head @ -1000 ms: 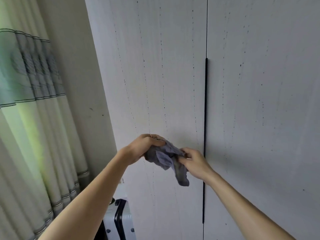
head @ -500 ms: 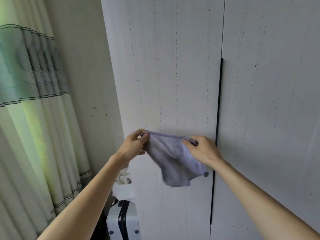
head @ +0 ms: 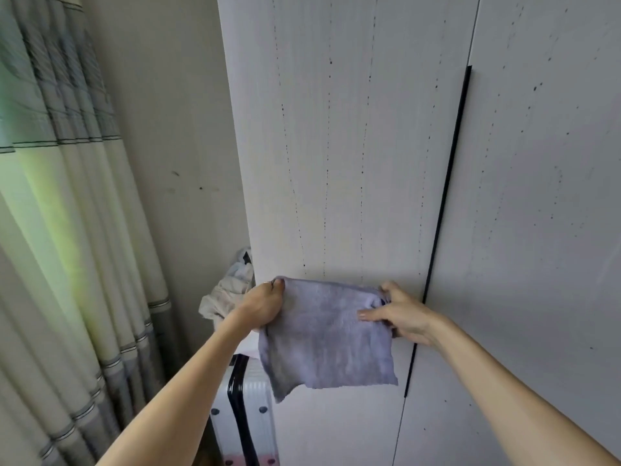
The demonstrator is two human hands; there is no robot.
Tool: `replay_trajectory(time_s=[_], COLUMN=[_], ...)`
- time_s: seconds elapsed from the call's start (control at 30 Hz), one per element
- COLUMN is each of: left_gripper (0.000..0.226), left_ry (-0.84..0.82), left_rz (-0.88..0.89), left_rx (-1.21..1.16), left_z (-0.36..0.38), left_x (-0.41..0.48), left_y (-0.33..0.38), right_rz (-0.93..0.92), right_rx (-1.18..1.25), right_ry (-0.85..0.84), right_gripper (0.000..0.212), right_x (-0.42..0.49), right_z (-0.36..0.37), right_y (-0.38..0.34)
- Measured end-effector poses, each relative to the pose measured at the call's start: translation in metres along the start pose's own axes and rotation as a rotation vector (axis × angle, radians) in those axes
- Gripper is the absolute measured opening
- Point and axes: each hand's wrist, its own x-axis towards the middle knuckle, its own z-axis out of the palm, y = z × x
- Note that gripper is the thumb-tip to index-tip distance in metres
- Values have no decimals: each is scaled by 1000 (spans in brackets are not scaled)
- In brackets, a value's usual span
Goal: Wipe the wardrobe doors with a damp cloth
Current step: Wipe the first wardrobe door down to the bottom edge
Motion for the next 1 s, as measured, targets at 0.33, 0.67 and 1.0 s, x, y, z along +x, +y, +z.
replay_trajectory(time_s=[0.33,0.67,1.0], left_gripper=[19,31,30], left_ry=[-437,-412,-136], left_rz=[-224,48,137], left_rx=[-740,103,354], left_z=[51,74,67], left_x=[-12,-14,-11], left_y=[-75,-107,-114], right_rz=[162,75,-170], right_rx=[199,-454,-714], right_ry=[299,66,328], right_gripper=[25,32,21], right_x=[-6,-16,-21], right_z=[27,19,20], right_y=[89,124,125])
